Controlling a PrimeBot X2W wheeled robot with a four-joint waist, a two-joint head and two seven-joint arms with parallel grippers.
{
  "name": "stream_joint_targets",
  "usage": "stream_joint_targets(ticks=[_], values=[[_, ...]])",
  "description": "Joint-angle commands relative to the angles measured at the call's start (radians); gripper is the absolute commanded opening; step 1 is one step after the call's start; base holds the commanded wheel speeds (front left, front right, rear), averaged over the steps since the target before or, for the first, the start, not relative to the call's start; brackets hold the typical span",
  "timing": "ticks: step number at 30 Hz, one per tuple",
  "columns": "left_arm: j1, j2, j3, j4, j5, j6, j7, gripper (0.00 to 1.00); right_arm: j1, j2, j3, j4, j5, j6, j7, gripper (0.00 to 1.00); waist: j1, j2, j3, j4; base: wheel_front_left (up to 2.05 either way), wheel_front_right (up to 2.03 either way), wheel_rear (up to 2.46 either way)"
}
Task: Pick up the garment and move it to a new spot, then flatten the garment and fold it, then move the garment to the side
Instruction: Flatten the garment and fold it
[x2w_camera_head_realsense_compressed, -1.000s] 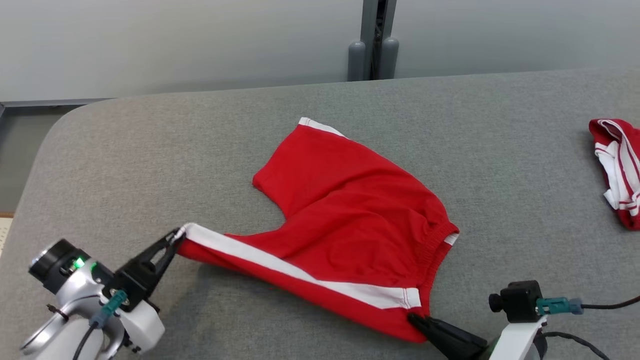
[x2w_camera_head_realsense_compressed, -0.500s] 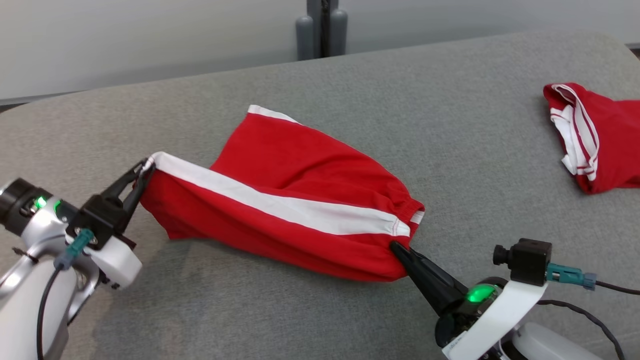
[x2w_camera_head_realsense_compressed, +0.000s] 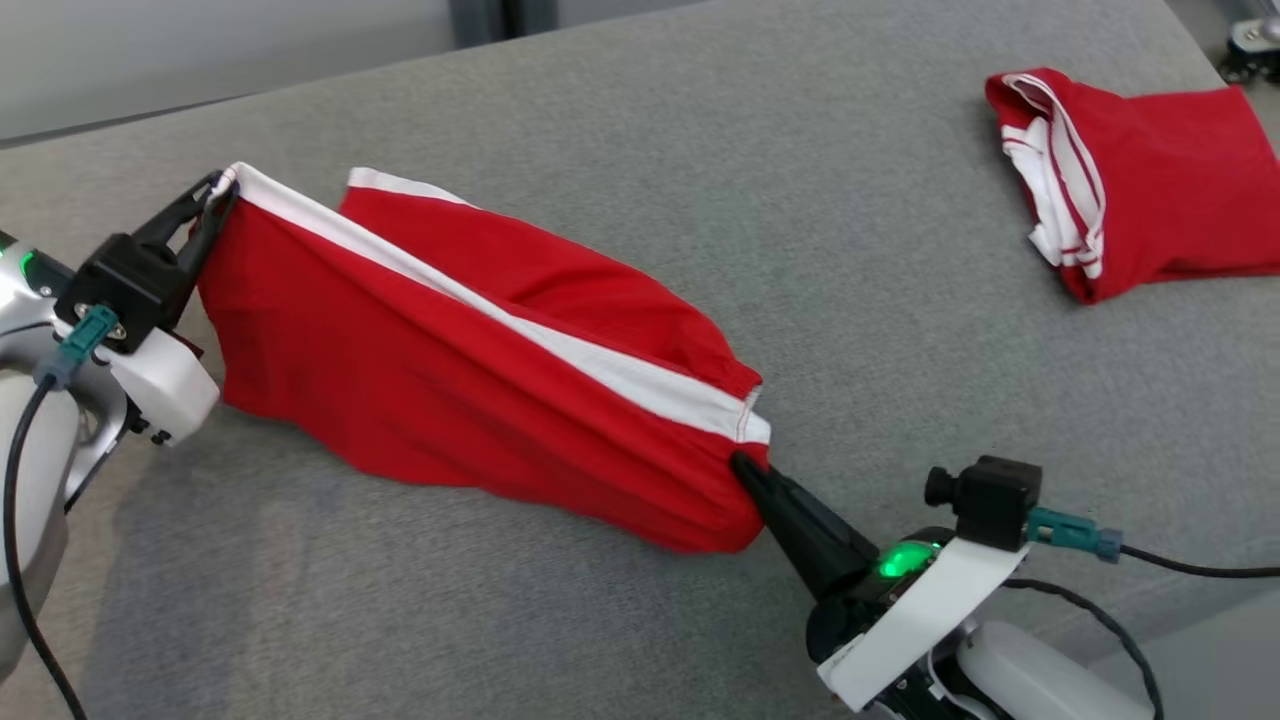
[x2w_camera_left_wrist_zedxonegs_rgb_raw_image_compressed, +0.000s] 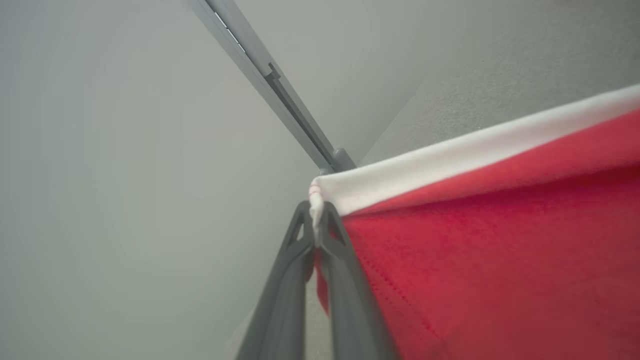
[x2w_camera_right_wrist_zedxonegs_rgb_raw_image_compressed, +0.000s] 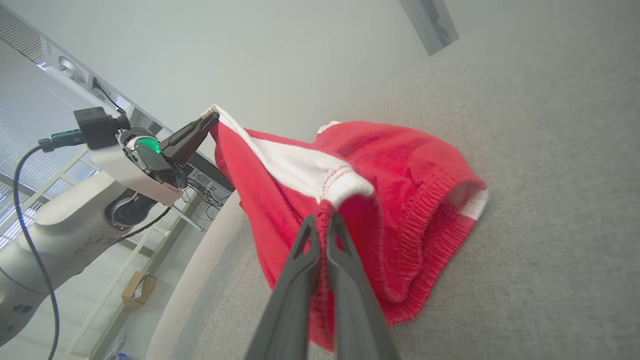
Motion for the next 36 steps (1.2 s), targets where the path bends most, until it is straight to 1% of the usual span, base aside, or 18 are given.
stream_joint_targets(ticks=[1,7,11,16,24,28,36], values=[[-0.027,0.014,-0.016,0.016,-0.014,0.000,-0.002,0.00,-0.019,0.003,0.004,0.010,-0.011,0.000,0.000,0.00,0.0000,-0.0001,0.027,-0.033,0.00,0.00,0.00],[-0.150,0.052,-0.176,0.081,-0.082,0.000,0.004,0.00,-0.059,0.062,0.008,0.052,-0.026,0.000,0.000,0.00,0.0000,-0.0001,0.059,-0.100,0.00,0.00,0.00],[-0.225,0.082,-0.293,0.109,-0.136,0.000,0.026,0.00,-0.071,0.106,-0.028,0.066,-0.027,0.000,0.000,0.00,0.0000,-0.0001,0.076,-0.136,0.00,0.00,0.00],[-0.310,0.110,-0.404,0.147,-0.204,0.000,0.054,0.00,-0.077,0.144,-0.063,0.089,-0.046,0.000,-0.001,0.00,0.0000,-0.0001,0.097,-0.165,0.00,0.00,0.00],[-0.403,0.124,-0.516,0.222,-0.269,0.000,0.079,0.00,-0.087,0.181,-0.094,0.122,-0.074,0.000,-0.001,0.00,0.0000,-0.0001,0.132,-0.190,0.00,0.00,0.00],[-0.429,0.122,-0.546,0.251,-0.286,0.000,0.090,0.00,-0.092,0.194,-0.099,0.126,-0.080,0.000,-0.001,0.00,0.0000,-0.0001,0.146,-0.193,0.00,0.00,0.00],[-0.472,0.096,-0.605,0.322,-0.325,0.000,0.097,0.00,-0.120,0.220,-0.096,0.154,-0.083,0.000,-0.001,0.00,0.0000,-0.0001,0.173,-0.191,0.00,0.00,0.00]])
